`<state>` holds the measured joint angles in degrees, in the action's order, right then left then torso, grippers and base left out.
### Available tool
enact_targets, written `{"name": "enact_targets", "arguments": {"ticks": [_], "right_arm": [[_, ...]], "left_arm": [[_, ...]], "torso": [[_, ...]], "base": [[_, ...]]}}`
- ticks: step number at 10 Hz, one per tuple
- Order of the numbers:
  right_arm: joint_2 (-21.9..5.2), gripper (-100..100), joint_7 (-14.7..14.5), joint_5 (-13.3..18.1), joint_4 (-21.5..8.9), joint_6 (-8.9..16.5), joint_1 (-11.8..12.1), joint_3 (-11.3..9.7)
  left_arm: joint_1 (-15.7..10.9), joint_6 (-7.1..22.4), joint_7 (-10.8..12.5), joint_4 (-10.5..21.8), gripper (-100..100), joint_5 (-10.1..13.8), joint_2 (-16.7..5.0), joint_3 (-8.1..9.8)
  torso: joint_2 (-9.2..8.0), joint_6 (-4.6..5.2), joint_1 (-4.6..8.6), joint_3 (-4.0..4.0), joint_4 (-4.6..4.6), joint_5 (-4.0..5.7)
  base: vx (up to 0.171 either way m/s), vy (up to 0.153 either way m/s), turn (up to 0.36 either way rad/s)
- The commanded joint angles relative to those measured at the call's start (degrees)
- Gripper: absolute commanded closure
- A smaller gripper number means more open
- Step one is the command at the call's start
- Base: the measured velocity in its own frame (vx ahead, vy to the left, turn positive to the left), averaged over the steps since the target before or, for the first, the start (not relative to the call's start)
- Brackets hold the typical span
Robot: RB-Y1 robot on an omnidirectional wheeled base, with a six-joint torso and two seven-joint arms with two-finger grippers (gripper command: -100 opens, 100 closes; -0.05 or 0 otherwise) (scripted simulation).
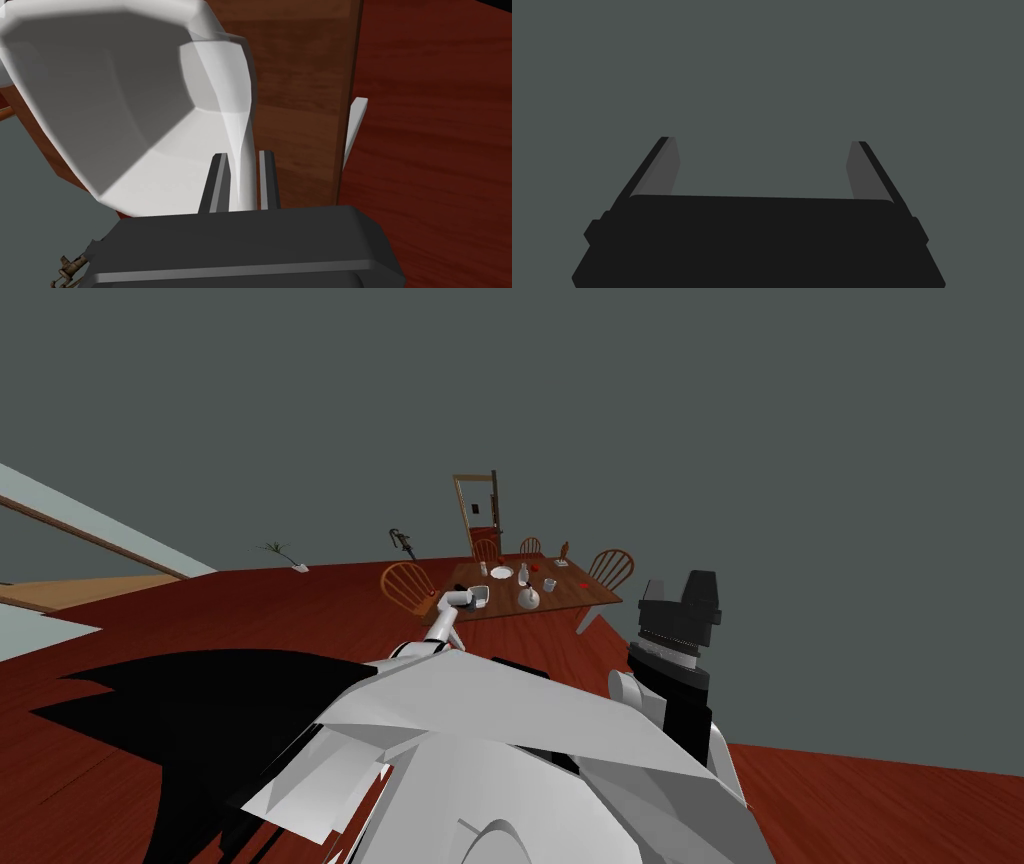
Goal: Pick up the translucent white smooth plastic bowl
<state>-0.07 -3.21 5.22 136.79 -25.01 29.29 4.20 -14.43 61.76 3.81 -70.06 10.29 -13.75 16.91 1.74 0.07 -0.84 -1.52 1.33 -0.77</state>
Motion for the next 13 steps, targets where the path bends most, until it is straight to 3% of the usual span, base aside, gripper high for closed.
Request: {"name": "enact_targets", "arguments": {"ticks": [1, 2, 3, 5, 7, 8, 10, 13], "right_arm": [[0.0, 0, 0.0, 0.0, 0.0, 0.0, 0.0, 0.0], [0.0, 0, 0.0, 0.0, 0.0, 0.0, 0.0, 0.0], [0.0, 0, 0.0, 0.0, 0.0, 0.0, 0.0, 0.0], [0.0, 0, 0.0, 0.0, 0.0, 0.0, 0.0, 0.0], [0.0, 0, 0.0, 0.0, 0.0, 0.0, 0.0, 0.0], [0.0, 0, 0.0, 0.0, 0.0, 0.0, 0.0, 0.0], [0.0, 0, 0.0, 0.0, 0.0, 0.0, 0.0, 0.0], [0.0, 0, 0.0, 0.0, 0.0, 0.0, 0.0, 0.0]], "left_arm": [[1.0, -0.1, 0.1, -2.9, 100, -0.1, -0.1, 0.02], [1.0, -0.1, 0.1, -3.6, 100, -0.1, -0.1, 0.02], [4.1, 2.7, 1.2, -6.2, 100, 0.7, 0.3, 0.13], [7.0, 2.7, 1.2, -9.5, 100, 0.7, 0.3, 0.13], [7.8, 2.7, 1.2, -12.9, 100, 0.7, 0.3, 0.13], [10.7, 5.4, 2.2, -14.3, 100, 1.5, 0.7, 0.24], [13.9, 5.5, 2.2, -17.6, 100, 1.5, 0.7, 0.24], [14.6, 5.5, 2.2, -22.1, 100, 1.5, 0.7, 0.24]], "torso": [[0.00, 0.00, 0.00, 0.00, 0.00, 0.00], [-0.10, -0.02, -0.02, 0.06, -0.04, 0.02], [-0.18, 0.00, 0.02, 0.14, -0.10, 0.05], [0.01, 0.01, -0.02, 0.02, -0.04, 0.03], [-0.17, -0.04, 0.01, 0.13, -0.10, 0.08], [-0.24, 0.00, 0.07, 0.20, -0.17, 0.12], [-0.04, 0.04, 0.06, 0.05, -0.06, 0.03], [-0.21, 0.02, 0.09, 0.16, -0.13, 0.08]], "base": [[0.003, 0.004, 0.019], [-0.011, 0.000, 0.014], [0.060, -0.001, -0.192], [0.055, 0.016, -0.065], [0.003, 0.002, 0.025], [0.063, 0.010, -0.205], [0.054, 0.014, -0.060], [-0.002, 0.000, 0.012]]}}
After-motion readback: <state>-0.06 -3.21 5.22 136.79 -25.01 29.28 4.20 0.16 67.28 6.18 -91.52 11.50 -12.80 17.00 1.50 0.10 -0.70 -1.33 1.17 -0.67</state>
